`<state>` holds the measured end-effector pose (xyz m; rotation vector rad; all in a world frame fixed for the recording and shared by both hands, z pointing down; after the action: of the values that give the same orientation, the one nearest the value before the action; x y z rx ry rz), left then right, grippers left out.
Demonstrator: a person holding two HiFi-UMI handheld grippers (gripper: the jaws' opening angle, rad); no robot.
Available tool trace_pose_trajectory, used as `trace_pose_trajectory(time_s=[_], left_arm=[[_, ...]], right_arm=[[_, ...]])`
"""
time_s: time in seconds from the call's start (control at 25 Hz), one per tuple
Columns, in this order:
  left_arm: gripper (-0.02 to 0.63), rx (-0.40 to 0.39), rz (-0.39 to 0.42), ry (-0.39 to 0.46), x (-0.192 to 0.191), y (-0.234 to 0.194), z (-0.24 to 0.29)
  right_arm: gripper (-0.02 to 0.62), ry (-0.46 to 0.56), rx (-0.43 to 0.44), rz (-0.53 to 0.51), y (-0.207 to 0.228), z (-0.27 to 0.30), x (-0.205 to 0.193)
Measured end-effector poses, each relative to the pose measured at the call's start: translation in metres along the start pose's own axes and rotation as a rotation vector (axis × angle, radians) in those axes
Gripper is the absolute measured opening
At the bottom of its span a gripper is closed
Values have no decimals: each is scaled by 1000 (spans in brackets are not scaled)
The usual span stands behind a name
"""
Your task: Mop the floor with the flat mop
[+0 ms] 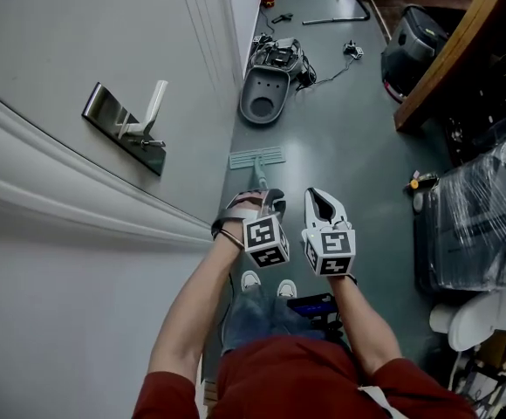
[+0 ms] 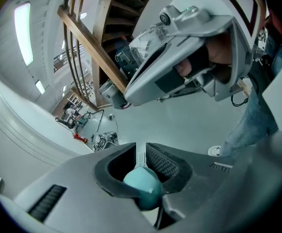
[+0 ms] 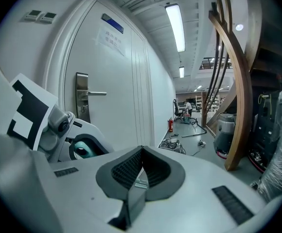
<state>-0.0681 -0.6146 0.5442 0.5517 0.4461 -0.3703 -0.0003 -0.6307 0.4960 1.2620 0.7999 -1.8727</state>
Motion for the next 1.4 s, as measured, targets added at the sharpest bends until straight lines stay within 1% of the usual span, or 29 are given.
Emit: trace_pose_trajectory(time_s=[0.2,0.36,0.52,0.68,0.88,1.16,1.4], left_arm=[[71,10,19,-47,7,22,5],[72,10,18,-60,13,43,1],[72,6,24,-71,17,60,-9],[74,6,28,-75,13,76,-24],[75,6,33,-67,-3,101,-47],[75,-11,41,-52,-28,145,-96],[75,-23,25,-33,-44,189,-135]], right_arm=[[17,4,-11,8,17,-23,-9],[17,5,-14,18,25,-42,-19],[17,6,-14,24,22,-62,-24],[17,4,-22,20,10,-82,-29],[17,2,-41,3,-16,-111,-33],[17,12,-58,-19,-76,-164,-32],[17,25,-77,-18,-123,-217,-38]])
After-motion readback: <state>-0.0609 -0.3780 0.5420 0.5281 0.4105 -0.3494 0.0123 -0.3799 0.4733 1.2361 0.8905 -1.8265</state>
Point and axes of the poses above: the fingertips, and each gripper's own axes: z forward along the fingers, y to its right, x out of its top, the point moved 3 cm from there along -z, backward along the fingers, and after that the axes turned 10 degrees about -z, right-handed, at the moved point
